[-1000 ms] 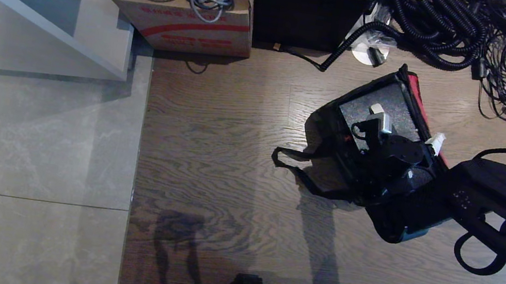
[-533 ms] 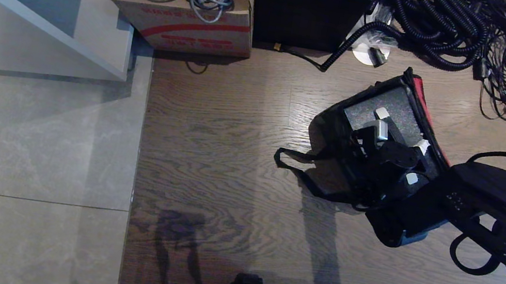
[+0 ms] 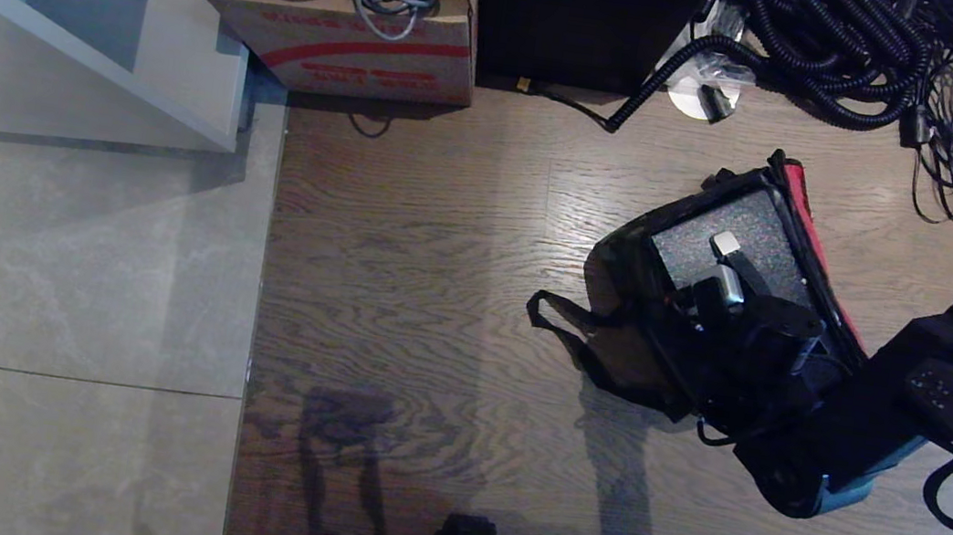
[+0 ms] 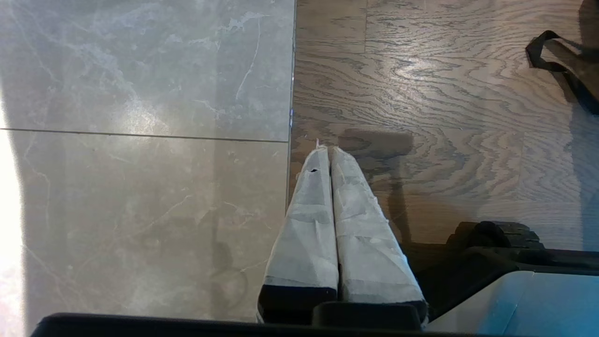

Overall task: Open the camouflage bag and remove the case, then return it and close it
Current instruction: Lift the black box

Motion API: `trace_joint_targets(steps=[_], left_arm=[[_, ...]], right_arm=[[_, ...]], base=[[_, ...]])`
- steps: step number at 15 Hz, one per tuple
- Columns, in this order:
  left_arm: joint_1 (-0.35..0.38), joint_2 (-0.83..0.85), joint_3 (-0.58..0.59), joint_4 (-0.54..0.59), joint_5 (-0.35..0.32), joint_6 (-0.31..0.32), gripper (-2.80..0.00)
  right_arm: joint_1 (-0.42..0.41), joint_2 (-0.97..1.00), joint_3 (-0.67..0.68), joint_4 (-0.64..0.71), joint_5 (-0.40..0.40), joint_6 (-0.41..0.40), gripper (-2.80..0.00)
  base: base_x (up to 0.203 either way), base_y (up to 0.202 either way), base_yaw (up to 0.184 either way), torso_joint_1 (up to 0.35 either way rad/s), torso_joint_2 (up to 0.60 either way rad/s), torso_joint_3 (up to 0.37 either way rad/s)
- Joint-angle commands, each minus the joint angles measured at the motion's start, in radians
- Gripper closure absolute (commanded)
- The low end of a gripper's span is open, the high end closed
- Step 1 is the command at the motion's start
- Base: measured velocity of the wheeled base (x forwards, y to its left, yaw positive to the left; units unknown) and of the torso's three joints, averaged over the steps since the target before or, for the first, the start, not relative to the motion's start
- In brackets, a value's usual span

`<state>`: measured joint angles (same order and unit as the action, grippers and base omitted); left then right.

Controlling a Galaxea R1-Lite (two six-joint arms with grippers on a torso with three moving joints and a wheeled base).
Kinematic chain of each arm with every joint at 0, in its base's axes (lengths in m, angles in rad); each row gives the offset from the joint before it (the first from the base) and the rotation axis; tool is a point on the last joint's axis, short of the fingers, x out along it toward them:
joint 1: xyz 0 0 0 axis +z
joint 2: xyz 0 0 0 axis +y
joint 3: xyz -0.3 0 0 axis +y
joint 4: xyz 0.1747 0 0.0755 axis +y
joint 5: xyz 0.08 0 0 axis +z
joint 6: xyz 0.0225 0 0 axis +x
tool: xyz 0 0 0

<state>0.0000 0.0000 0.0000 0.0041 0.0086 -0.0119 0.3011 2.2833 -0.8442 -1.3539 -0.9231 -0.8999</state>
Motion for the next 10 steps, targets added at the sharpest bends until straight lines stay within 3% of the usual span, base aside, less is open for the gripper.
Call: trace_joint_targets(steps=[1, 4, 7, 8, 10], left_arm=[[0.000, 0.000, 0.000, 0.000, 0.001, 0.000, 0.00], [0.000, 0.000, 0.000, 0.000, 0.001, 0.000, 0.00], [0.000, 0.000, 0.000, 0.000, 0.001, 0.000, 0.00], [0.000, 0.000, 0.000, 0.000, 0.001, 0.000, 0.00], [0.000, 0.000, 0.000, 0.000, 0.001, 0.000, 0.00]], right_arm=[[-0.005, -0.073, 0.049, 0.024, 0.074, 0.029, 0.00], [-0.010, -0.033, -0.019, 0.026, 0.057, 0.076, 0.00], [-0.074, -0.027, -0.068, 0.056, 0.026, 0.092, 0.00], [-0.094, -0.024, -0.075, 0.070, 0.027, 0.096, -2.80], [-0.096, -0.012, -0.081, 0.101, 0.028, 0.140, -2.80]], base=[[0.000, 0.000, 0.000, 0.000, 0.00, 0.000], [0.000, 0.000, 0.000, 0.000, 0.00, 0.000], [0.000, 0.000, 0.000, 0.000, 0.00, 0.000], [0.000, 0.000, 0.000, 0.000, 0.00, 0.000], [0.000, 0.000, 0.000, 0.000, 0.00, 0.000]])
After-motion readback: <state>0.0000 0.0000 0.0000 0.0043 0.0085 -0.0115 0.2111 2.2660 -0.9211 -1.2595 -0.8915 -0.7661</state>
